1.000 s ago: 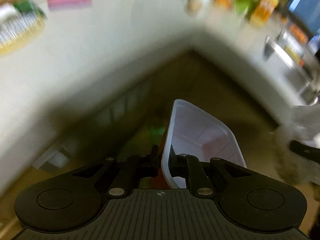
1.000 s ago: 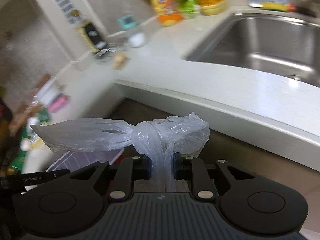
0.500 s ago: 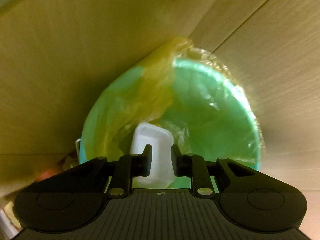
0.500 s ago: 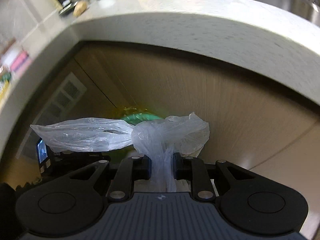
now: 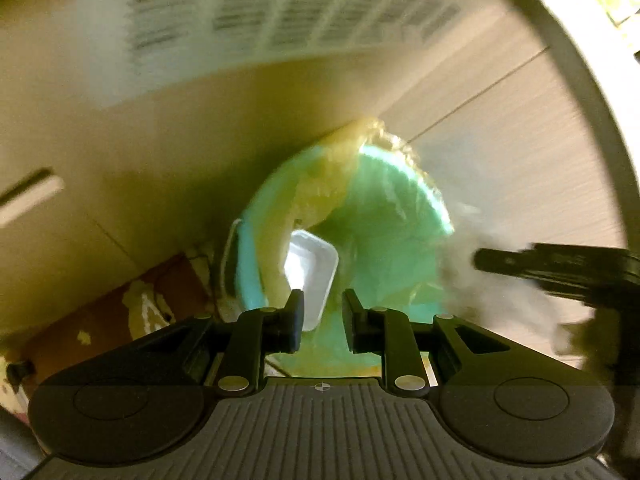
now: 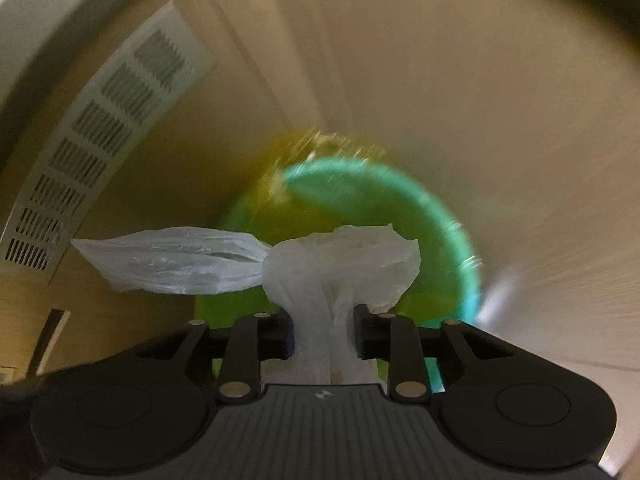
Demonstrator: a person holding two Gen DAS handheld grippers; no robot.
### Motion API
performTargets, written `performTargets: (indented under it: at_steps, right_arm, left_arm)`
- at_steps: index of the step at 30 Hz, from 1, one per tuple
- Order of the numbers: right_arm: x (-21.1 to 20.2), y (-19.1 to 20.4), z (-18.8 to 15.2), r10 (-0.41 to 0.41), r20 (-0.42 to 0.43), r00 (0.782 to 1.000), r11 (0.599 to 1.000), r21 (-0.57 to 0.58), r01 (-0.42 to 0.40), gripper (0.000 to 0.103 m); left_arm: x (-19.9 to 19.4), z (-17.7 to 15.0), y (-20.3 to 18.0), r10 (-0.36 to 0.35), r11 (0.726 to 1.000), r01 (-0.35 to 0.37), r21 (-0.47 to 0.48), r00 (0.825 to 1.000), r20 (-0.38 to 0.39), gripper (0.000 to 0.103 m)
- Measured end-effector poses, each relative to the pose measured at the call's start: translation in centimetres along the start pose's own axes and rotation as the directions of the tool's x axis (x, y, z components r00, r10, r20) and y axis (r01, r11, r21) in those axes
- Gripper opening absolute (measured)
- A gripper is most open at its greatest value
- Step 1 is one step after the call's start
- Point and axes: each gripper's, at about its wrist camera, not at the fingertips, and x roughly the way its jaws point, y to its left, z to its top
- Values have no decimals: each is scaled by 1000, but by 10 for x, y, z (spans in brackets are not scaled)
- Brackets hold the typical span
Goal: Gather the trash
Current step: 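Lower the bag and tray into the green bin and open both grippers, then move both grippers back over the counter toward the garlic bulb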
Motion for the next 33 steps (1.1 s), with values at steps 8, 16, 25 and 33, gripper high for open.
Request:
performTargets:
  at_steps: [8, 16, 25, 33]
  right_arm:
    - [-29, 25, 3, -7, 37, 999, 997, -77, 10, 63]
    - [-106, 77, 22, 17, 245, 969, 966, -255, 48, 63]
    - [-185, 207, 52, 323, 389, 863, 849, -522, -83, 74]
    - [-165, 339, 79, 398, 280, 873, 697, -712, -89, 74]
  left_arm:
    - [-53, -1, 6, 2, 998, 3, -68, 997, 73, 24]
    - [-140, 7, -23, -72, 997, 74, 2, 969, 236, 24]
    - [-252, 47, 2, 110, 988, -44, -149, 872, 477, 24]
    - [-298, 78, 67, 241, 965, -121, -234, 764, 598, 24]
